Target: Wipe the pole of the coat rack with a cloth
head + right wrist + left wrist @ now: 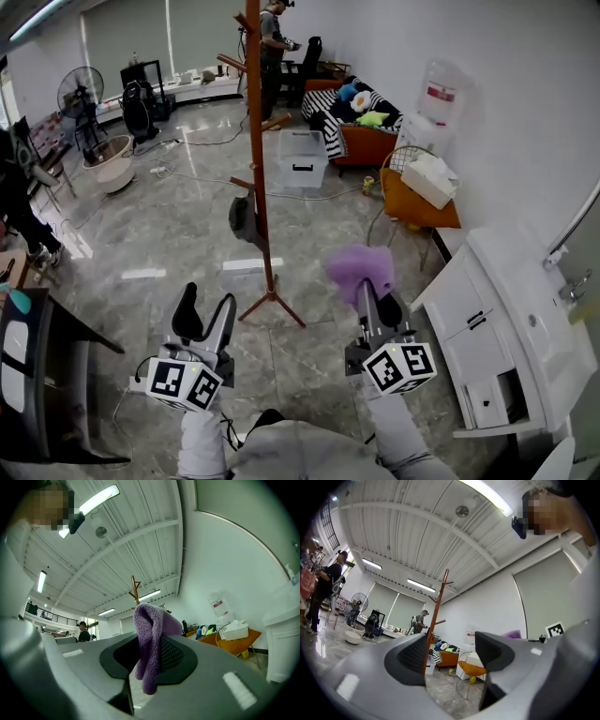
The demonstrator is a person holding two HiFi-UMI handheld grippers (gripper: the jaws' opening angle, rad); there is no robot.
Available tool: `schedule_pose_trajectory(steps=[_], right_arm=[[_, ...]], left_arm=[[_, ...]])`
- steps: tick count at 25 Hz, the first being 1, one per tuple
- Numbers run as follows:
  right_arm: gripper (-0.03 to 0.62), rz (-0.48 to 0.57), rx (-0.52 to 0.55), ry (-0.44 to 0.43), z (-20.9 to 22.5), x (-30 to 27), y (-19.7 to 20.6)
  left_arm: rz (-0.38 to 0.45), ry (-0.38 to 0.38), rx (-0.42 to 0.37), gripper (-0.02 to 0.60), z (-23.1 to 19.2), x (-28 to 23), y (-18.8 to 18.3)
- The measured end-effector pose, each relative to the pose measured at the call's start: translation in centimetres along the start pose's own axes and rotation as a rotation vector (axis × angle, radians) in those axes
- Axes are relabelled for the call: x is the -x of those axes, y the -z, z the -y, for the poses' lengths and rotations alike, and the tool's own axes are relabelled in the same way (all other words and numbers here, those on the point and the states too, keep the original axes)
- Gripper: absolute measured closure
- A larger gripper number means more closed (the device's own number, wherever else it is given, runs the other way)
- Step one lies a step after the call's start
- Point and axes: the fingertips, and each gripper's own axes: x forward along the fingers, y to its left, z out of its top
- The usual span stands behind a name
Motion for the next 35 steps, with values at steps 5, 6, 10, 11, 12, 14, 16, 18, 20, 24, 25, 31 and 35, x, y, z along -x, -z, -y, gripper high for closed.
schedule_pose_trajectory(steps=[5, 6, 10, 11, 12, 14, 16, 18, 20, 24, 25, 31, 35], right_arm=[[0.517, -0.019, -0.016, -0.026, 0.0, -2.4, 1.2], [0.517, -0.021, -0.015, -0.031, 0.0, -3.2, 1.3], [0.517, -0.031, 0.003, -0.041, 0.1, -7.0, 2.1], [0.517, -0.033, 0.004, -0.042, 0.3, -8.1, 2.4], [0.517, -0.034, 0.005, -0.042, 0.4, -9.3, 2.8], [0.517, -0.04, 0.004, -0.04, 0.4, -11.8, 3.5], [0.517, -0.048, 0.003, -0.038, 0.1, -14.4, 4.2], [0.517, -0.051, 0.004, -0.039, -0.1, -16.9, 4.9], [0.517, -0.047, 0.006, -0.04, -0.3, -19.2, 5.5], [0.517, -0.028, 0.027, -0.03, -0.8, -22.6, 5.6], [0.517, -0.021, 0.037, -0.027, -0.8, -23.4, 5.3], [0.517, 0.037, 0.192, -0.035, -1.7, -27.7, 2.5], [0.517, 0.126, 0.384, -0.068, -3.8, -31.3, -1.1]], left_arm=[[-0.009, -0.016, 0.001, 0.233, -1.3, -1.6, 0.5], [-0.009, -0.019, 0.002, 0.233, -1.8, -2.1, 0.6], [-0.007, -0.023, 0.012, 0.233, -4.0, -5.2, 1.3], [-0.006, -0.02, 0.012, 0.233, -4.7, -6.2, 1.3], [-0.005, -0.017, 0.011, 0.233, -5.4, -7.2, 1.4], [-0.003, -0.013, 0.005, 0.233, -7.0, -9.1, 1.4], [0.0, -0.011, 0.004, 0.233, -8.8, -11.1, 1.2], [-0.003, -0.006, 0.007, 0.233, -10.5, -12.9, 1.2], [-0.006, 0.002, 0.01, 0.233, -12.2, -14.4, 1.0], [-0.002, 0.018, 0.016, 0.233, -14.9, -16.8, 0.9], [0.0, 0.021, 0.018, 0.233, -15.4, -17.3, 0.9], [-0.015, 0.039, 0.027, 0.233, -17.3, -19.8, 1.7], [-0.018, 0.022, 0.021, 0.233, -18.5, -21.0, 1.7]])
